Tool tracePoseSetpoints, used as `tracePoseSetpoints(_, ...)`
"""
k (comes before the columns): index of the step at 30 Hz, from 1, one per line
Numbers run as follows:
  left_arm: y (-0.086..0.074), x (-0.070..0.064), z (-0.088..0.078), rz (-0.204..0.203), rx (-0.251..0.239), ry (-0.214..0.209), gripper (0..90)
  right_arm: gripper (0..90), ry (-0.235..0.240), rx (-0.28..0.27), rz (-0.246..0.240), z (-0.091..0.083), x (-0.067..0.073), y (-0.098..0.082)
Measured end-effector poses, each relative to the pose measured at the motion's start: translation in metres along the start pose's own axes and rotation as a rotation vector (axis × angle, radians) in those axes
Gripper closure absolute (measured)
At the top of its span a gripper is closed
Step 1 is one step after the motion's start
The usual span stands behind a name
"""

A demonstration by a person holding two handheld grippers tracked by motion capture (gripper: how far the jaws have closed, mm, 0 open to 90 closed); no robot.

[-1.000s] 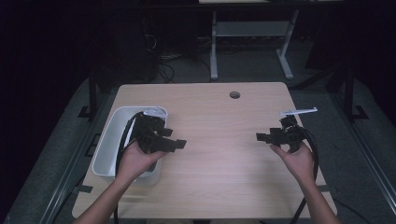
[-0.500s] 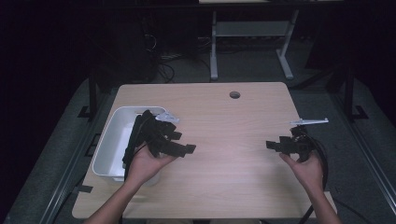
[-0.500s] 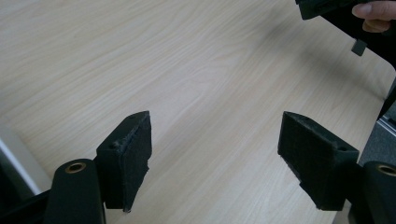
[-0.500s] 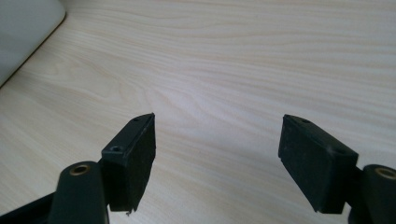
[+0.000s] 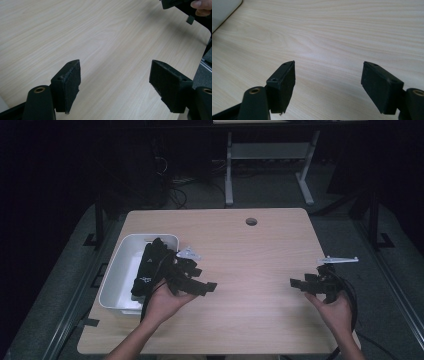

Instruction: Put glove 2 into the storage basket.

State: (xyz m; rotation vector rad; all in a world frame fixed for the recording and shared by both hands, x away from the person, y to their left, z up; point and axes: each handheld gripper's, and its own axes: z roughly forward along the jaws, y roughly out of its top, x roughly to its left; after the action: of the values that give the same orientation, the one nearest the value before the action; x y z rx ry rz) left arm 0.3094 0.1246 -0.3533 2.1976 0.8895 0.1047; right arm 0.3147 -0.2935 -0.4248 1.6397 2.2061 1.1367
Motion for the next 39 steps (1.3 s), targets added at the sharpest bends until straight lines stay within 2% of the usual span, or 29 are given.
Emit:
tracePoseSetpoints(12,-0.010,-0.013,0.018,0.017,-0.001,-0.011,23.5,27.2,0.006,-0.030,-0.008,-0.008,0.000,-0.017)
tracePoseSetpoints(27,-0.036,-0.023,0.046,0.025,0.005,-0.028,21.3,27.0,0.007,-0.054,-0.024,-0.012,0.007,-0.037)
tracePoseSetpoints(30,-0.038,-0.023,0.048,0.027,0.004,-0.037,21.1,27.0,0.008,-0.056,-0.028,-0.011,0.007,-0.040)
tracePoseSetpoints(32,-0.042,-0.025,0.050,0.044,0.009,-0.031,21.1,26.7,0.002,-0.054,-0.036,-0.011,0.008,-0.042)
tracePoseSetpoints(39,-0.050,-0.028,0.051,0.049,-0.021,-0.034,20.6,26.2,-0.006,-0.071,-0.045,-0.012,0.012,-0.048)
